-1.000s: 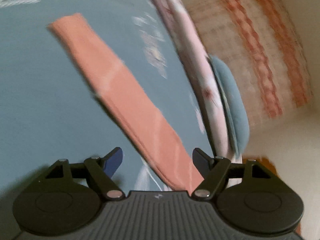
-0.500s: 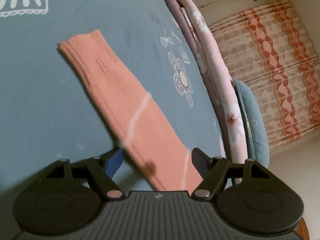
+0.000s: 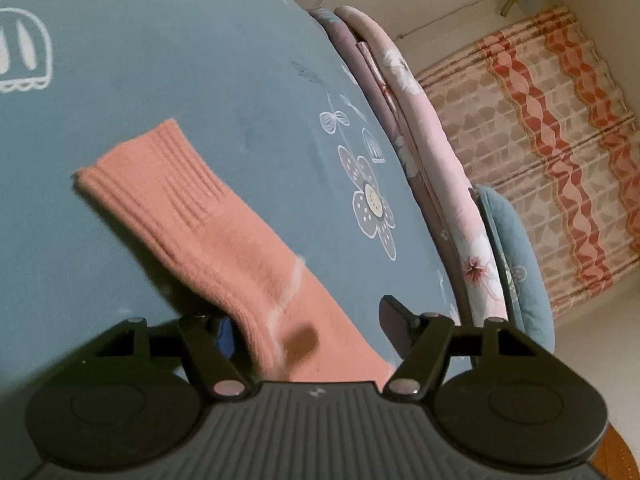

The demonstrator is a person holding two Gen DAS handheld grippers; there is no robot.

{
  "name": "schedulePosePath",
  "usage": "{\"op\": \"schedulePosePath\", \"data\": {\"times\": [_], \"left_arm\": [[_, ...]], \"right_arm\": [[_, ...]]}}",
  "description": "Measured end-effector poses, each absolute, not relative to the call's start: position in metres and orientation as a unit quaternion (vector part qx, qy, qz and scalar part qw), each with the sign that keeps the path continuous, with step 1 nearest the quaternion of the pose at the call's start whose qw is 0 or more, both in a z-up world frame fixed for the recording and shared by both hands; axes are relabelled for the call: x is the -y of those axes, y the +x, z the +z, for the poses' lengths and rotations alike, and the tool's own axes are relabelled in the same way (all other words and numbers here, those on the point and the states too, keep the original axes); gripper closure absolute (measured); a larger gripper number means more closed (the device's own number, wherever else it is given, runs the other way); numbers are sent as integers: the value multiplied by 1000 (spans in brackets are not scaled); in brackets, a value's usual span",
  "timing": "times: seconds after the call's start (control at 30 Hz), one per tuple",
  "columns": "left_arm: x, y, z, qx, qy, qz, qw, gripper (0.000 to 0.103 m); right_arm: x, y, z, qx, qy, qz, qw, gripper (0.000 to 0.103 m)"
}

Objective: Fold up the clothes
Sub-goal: 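Lower the open left gripper onto the pink sleeve cuff, then close the left gripper on the sleeve cuff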

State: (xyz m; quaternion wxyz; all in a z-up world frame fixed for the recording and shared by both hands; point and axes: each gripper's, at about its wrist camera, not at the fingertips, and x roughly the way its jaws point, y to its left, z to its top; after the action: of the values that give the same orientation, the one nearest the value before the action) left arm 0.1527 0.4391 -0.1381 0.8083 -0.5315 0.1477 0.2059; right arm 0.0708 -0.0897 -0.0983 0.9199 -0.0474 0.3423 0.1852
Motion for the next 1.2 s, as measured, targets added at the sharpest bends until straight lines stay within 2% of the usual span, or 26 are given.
{"op": "schedulePosePath", "data": {"times": [0.07,0.13,0.2,0.3,0.53,0.77,1.2], "left_arm": [[-437,152,-137,-151,-523,209,812,35],[-434,152,-135,-163,-509,223,815,45],[-432,150,-133,-175,-497,239,816,70],[-432,148,-130,-197,-485,263,811,92],[-417,155,-101,-236,-422,287,827,97],[-385,180,-43,-242,-360,265,861,97],[-256,254,42,-253,-241,169,922,98]], "right_arm": [[90,71,-98,-343,-47,185,920,0],[90,72,-98,-343,-46,186,920,0],[90,72,-97,-344,-43,186,919,0],[92,73,-96,-345,-34,188,919,0],[100,74,-93,-347,-3,193,918,0],[105,72,-90,-343,8,193,919,0],[133,65,-82,-325,41,191,925,0]]}}
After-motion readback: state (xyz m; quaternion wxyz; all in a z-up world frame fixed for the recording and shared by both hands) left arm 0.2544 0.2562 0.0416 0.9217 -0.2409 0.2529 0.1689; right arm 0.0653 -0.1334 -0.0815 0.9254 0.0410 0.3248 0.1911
